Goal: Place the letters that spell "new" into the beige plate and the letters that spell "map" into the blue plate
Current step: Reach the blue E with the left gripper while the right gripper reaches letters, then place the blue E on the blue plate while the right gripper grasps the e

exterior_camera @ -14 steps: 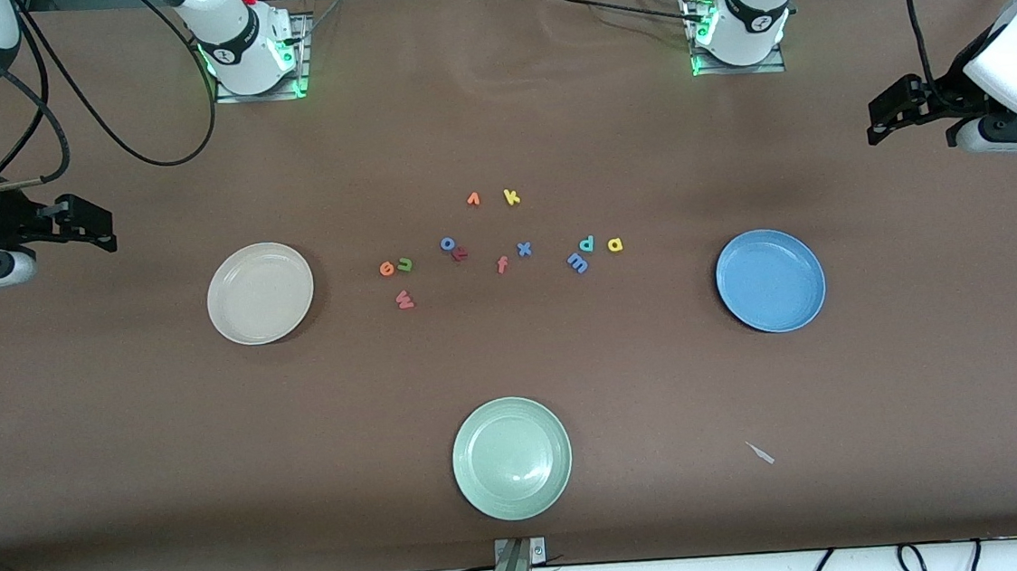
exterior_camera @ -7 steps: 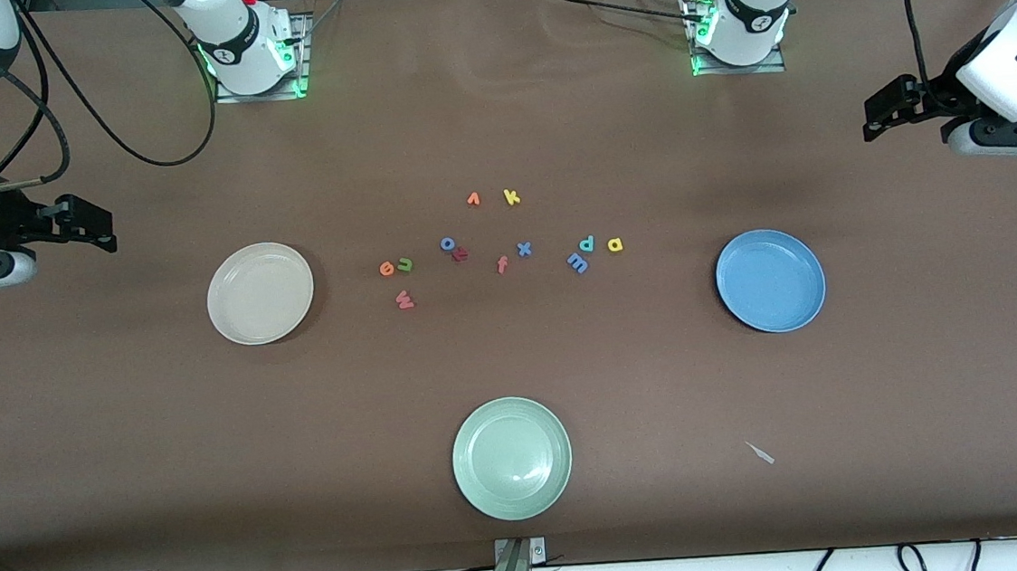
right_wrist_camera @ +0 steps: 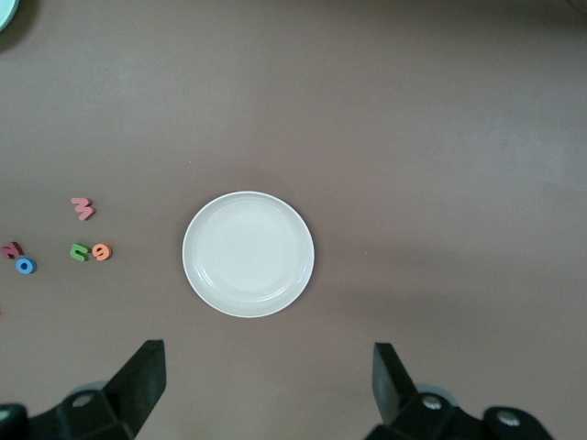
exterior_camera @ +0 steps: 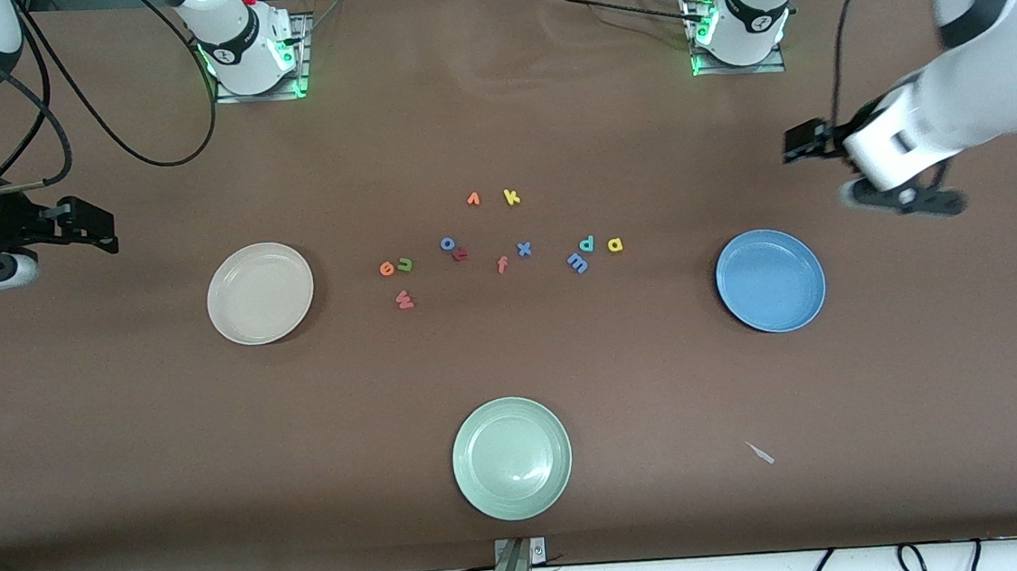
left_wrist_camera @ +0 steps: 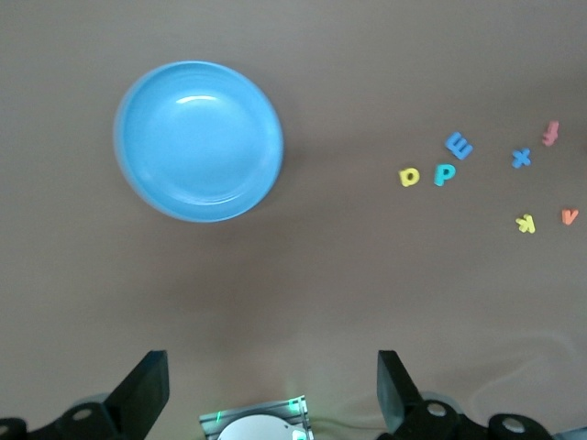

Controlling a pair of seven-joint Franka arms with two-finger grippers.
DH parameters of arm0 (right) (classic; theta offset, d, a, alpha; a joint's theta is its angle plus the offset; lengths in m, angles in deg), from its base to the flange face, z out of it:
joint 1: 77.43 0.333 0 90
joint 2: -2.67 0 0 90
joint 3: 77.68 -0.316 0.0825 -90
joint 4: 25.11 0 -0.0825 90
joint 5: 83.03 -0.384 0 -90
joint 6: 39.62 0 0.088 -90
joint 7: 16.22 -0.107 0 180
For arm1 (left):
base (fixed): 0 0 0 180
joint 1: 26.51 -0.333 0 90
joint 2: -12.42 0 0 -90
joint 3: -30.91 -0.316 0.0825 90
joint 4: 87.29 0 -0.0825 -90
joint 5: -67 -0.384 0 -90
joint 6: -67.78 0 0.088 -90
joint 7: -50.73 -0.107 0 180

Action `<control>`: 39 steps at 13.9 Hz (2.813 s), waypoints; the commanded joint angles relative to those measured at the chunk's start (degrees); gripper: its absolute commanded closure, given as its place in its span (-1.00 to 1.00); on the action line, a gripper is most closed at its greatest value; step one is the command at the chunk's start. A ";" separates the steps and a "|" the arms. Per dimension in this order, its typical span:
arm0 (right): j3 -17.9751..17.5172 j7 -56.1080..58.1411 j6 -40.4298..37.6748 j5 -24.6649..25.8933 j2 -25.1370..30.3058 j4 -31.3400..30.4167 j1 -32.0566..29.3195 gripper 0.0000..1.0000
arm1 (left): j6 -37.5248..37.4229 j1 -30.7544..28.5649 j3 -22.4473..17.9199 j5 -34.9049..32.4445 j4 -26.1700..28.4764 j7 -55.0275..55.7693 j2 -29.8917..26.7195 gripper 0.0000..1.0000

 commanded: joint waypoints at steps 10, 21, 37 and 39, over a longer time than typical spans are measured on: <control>-1.12 -9.78 1.76 -3.70 -5.26 -1.90 9.05 -1.00 | 31.44 24.22 1.08 -7.55 1.64 -1.15 22.27 -1.00; -6.48 -28.15 35.84 -3.26 -6.15 -31.23 15.05 -1.00 | 55.62 26.96 1.52 -13.53 12.72 -1.15 28.78 -1.00; -6.13 -42.94 57.57 -1.59 -15.46 -38.64 20.76 -0.98 | 50.99 26.17 1.61 -19.07 11.84 -0.44 25.63 0.55; -5.95 -42.94 58.46 -1.50 -16.60 -38.65 20.85 -0.98 | 49.93 25.82 1.52 -19.07 11.84 -0.62 24.06 0.55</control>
